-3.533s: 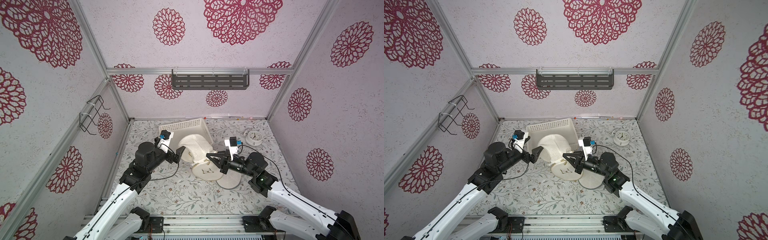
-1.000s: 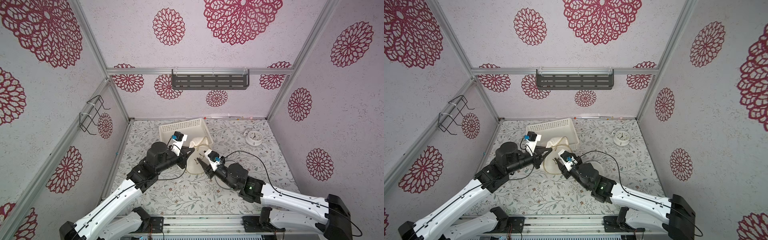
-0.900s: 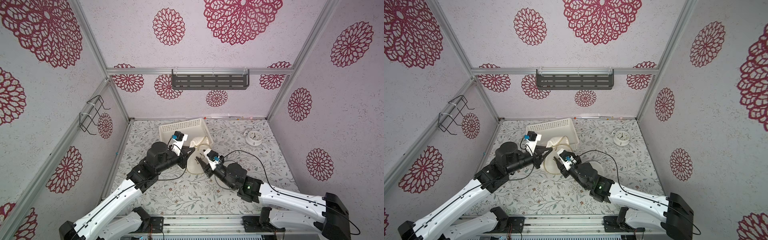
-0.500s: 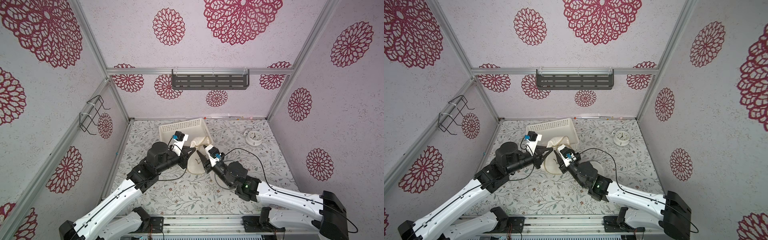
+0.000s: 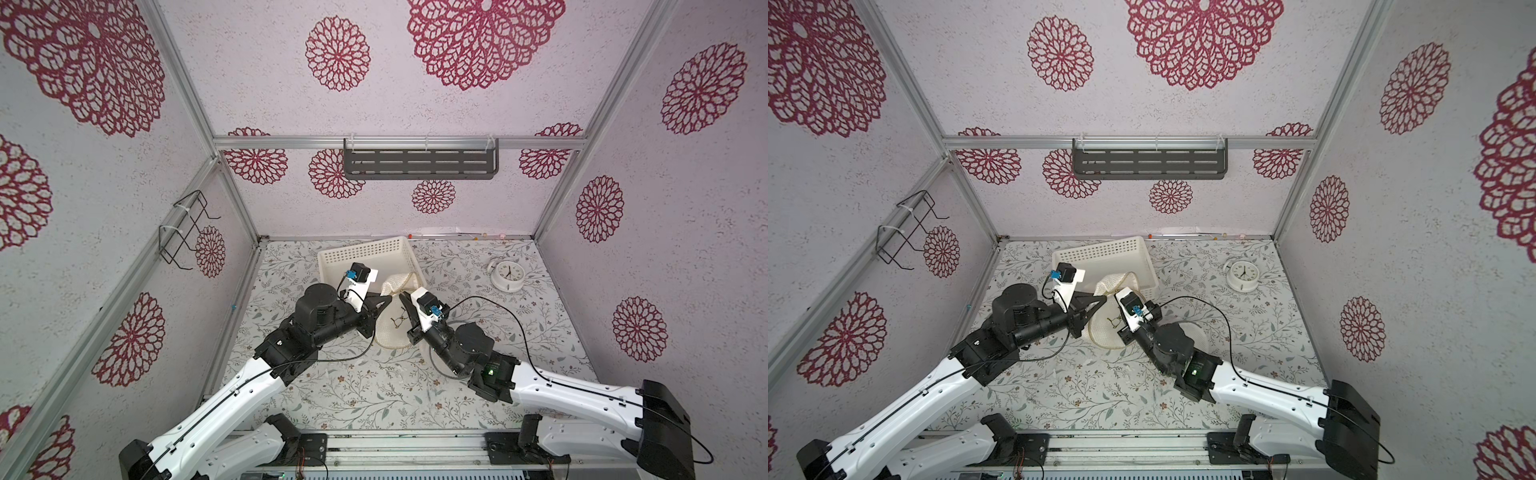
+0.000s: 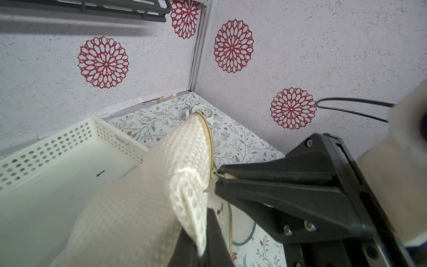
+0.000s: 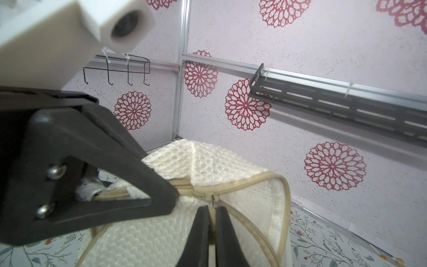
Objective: Turn the laundry bag inside out
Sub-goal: Zip the zipper on the laundry bag.
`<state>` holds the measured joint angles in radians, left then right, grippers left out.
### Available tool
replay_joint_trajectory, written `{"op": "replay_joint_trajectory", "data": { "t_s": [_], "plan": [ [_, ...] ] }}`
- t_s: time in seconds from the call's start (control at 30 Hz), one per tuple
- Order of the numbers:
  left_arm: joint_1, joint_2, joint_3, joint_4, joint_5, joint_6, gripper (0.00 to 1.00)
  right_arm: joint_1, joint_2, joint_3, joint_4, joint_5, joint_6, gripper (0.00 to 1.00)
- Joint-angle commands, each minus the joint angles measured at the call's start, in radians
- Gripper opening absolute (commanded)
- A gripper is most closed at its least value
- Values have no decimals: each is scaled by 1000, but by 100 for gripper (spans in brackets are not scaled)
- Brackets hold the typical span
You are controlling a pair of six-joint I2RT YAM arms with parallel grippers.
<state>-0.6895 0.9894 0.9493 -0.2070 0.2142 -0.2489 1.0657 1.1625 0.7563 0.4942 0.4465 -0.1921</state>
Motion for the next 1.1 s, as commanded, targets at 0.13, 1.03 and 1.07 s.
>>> {"op": "replay_joint_trajectory", "data": {
  "t_s": [0.13,1.03,1.07],
  "plan": [
    [-6,-43,16,-72,-17,92,0,-13,-38,30,-21,39,66,0],
    [137,-145,-115,-262,-119,226,92,-320,-44,139,-387,-729,496,0],
    [132,-146,-103,-273,-121,246,92,-320,-29,151,-394,-745,486,0]
  ]
}}
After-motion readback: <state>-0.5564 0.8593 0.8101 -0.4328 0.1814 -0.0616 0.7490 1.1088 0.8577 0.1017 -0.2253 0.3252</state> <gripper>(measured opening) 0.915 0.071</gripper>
